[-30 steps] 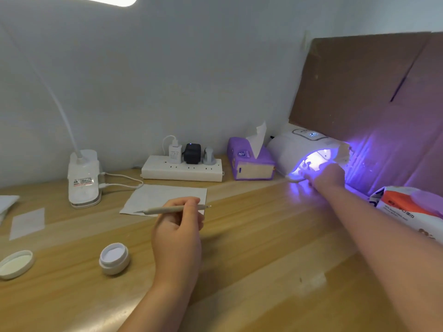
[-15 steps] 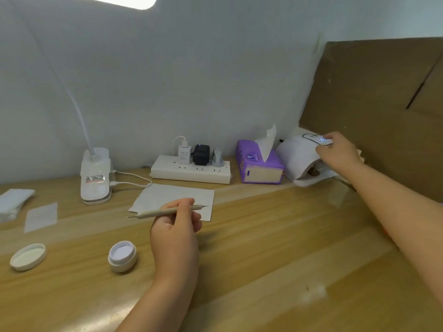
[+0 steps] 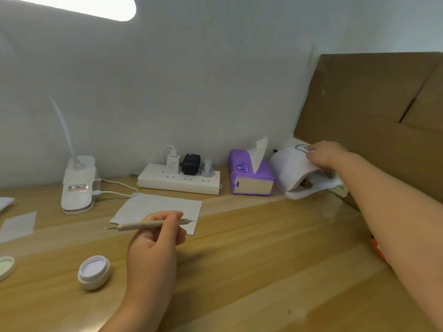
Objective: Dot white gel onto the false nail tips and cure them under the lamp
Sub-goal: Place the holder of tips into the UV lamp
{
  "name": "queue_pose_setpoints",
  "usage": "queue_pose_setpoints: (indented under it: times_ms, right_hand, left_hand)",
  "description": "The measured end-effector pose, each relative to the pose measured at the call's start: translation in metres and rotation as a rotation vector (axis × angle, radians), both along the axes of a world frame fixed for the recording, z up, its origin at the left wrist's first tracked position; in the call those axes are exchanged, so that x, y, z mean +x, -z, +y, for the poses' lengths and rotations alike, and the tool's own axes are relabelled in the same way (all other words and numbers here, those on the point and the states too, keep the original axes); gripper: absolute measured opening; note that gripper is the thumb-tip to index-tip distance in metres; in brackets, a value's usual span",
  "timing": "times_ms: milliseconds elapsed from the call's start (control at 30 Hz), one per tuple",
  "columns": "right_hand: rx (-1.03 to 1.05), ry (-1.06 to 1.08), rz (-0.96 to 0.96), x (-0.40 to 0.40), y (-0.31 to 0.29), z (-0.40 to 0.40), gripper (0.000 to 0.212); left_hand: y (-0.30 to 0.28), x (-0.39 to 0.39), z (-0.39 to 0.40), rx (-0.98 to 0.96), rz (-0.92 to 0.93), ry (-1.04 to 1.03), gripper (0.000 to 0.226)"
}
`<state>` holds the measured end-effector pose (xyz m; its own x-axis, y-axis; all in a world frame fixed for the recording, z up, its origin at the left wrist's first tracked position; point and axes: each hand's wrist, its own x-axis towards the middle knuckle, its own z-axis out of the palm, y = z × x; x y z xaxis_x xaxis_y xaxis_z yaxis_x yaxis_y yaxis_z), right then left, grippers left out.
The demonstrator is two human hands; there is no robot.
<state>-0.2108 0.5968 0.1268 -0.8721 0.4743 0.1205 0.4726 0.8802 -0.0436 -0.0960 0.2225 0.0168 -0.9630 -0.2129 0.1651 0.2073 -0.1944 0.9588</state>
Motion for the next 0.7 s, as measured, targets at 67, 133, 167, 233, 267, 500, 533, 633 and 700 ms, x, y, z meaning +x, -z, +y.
queue_pose_setpoints:
  times_ms: [67, 133, 167, 233, 267, 500, 533, 633, 700]
  right_hand:
    - [0.004, -0.004, -0.005, 0.001, -0.001, -0.001, 0.043]
    - [0.004, -0.004, -0.019, -0.001, -0.002, -0.001, 0.043]
    - [0.004, -0.002, -0.029, -0.003, -0.003, -0.002, 0.043]
    - [0.010, 0.006, -0.040, -0.006, -0.003, -0.003, 0.043]
    - [0.010, 0.010, -0.039, -0.009, -0.002, -0.002, 0.043]
    - [0.019, -0.015, 0.006, -0.019, 0.000, 0.005, 0.036]
    - [0.021, -0.021, 0.013, -0.019, 0.001, 0.006, 0.036]
    - [-0.011, -0.026, 0.069, -0.016, 0.004, 0.010, 0.027]
    - [-0.067, -0.010, 0.116, -0.007, 0.006, 0.012, 0.017]
  left_hand:
    - [-0.001, 0.003, 0.002, -0.066, 0.024, 0.041, 0.015]
    - [-0.001, 0.007, 0.004, -0.130, 0.053, 0.084, 0.015]
    - [-0.001, 0.008, 0.005, -0.153, 0.068, 0.101, 0.015]
    - [-0.001, 0.009, 0.006, -0.186, 0.087, 0.120, 0.014]
    - [-0.001, 0.009, 0.006, -0.191, 0.087, 0.124, 0.013]
    - [0.005, 0.004, 0.008, -0.147, 0.076, 0.150, 0.015]
    - [0.005, 0.005, 0.009, -0.173, 0.097, 0.165, 0.014]
    - [0.006, 0.007, 0.010, -0.209, 0.163, 0.189, 0.013]
    - [0.006, 0.005, 0.011, -0.220, 0.159, 0.178, 0.013]
